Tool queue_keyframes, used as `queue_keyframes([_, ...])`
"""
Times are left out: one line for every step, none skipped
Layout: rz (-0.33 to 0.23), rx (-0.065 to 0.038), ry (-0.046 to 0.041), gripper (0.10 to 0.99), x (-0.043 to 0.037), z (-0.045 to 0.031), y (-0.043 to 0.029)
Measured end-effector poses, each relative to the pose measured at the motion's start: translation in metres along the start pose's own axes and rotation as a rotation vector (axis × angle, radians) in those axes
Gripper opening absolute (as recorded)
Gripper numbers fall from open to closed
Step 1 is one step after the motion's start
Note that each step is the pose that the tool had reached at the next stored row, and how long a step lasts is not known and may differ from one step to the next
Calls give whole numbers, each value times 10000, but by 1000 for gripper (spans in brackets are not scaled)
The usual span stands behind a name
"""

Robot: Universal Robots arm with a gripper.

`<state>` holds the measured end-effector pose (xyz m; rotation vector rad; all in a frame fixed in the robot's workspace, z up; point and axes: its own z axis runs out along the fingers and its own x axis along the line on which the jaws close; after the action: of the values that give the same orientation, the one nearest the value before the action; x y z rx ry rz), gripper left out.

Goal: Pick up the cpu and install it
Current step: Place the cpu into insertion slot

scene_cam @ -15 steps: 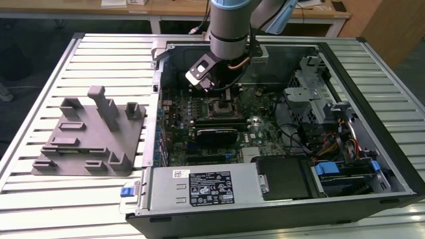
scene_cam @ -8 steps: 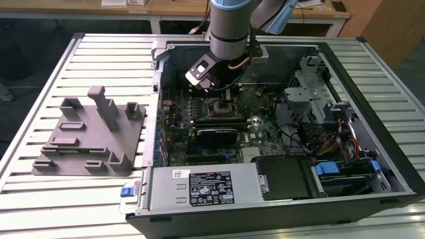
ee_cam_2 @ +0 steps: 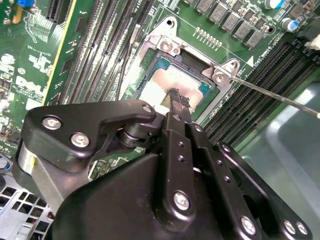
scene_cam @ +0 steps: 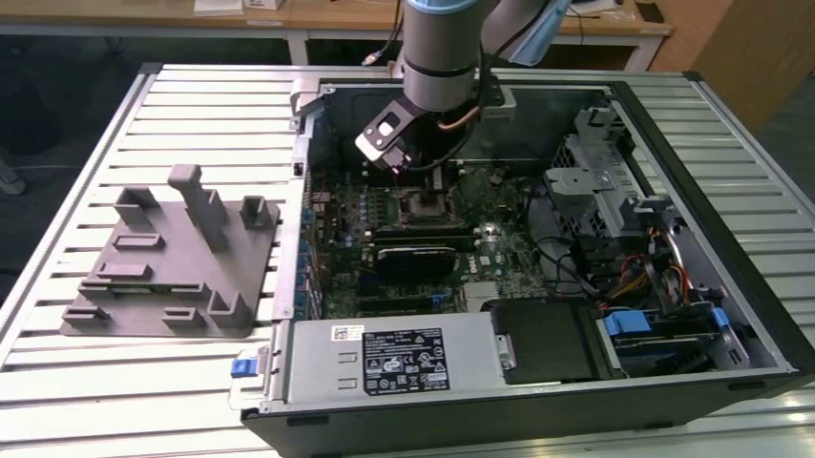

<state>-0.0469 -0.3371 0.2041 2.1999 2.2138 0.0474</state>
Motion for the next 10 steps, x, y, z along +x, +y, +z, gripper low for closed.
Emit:
queue_keyframes([0, -1, -2, 106, 0, -19, 1])
queue_keyframes([0, -3, -1, 106, 0, -38, 1])
queue_keyframes([-1, -5, -1, 106, 0, -60, 2])
queue_keyframes([0, -6, -1, 106, 1, -85, 3])
queue_keyframes([0, -9, -1, 106, 1, -113, 4])
queue_keyframes([0, -11, -2, 106, 1, -144, 5])
queue_keyframes([0, -16, -2, 106, 1, -178, 6])
queue_keyframes([0, -23, -1, 106, 1, -216, 8])
queue_keyframes([0, -29, -3, 106, 2, -250, 9])
queue_keyframes([0, -35, -1, 106, 2, -282, 10])
